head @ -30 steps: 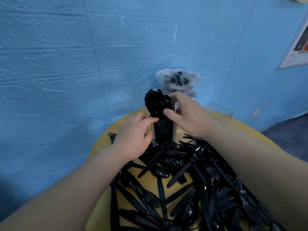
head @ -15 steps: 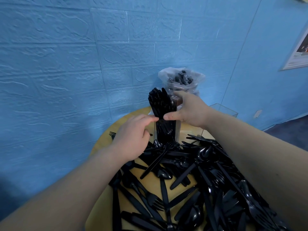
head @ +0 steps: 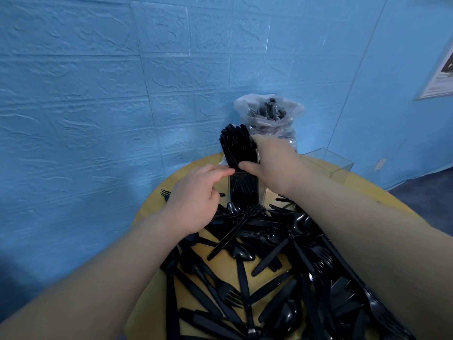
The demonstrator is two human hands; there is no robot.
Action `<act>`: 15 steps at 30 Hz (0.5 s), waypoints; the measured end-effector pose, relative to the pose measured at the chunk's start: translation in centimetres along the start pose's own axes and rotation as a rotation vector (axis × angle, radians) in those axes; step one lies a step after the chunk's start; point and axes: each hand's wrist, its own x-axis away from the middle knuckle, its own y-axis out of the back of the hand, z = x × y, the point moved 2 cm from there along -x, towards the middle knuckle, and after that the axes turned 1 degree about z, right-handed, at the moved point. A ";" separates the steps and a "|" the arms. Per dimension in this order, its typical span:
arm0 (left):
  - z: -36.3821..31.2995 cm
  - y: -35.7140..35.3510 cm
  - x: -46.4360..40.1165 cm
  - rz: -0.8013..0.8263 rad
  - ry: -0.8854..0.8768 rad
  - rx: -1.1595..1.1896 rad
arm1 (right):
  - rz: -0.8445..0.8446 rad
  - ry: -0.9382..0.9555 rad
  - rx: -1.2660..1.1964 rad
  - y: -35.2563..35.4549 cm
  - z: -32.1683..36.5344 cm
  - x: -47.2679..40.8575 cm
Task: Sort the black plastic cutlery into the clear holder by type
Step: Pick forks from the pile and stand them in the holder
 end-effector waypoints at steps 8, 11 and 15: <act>-0.6 0.2 0.5 0.048 0.019 -0.012 | 0.077 -0.015 -0.018 1.3 -0.4 2.3; -1.6 0.4 1.8 0.030 0.017 0.000 | 0.032 -0.062 0.014 2.2 -0.6 4.3; -3.3 0.5 5.0 0.023 0.011 -0.034 | -0.001 -0.061 0.024 3.3 -0.4 8.4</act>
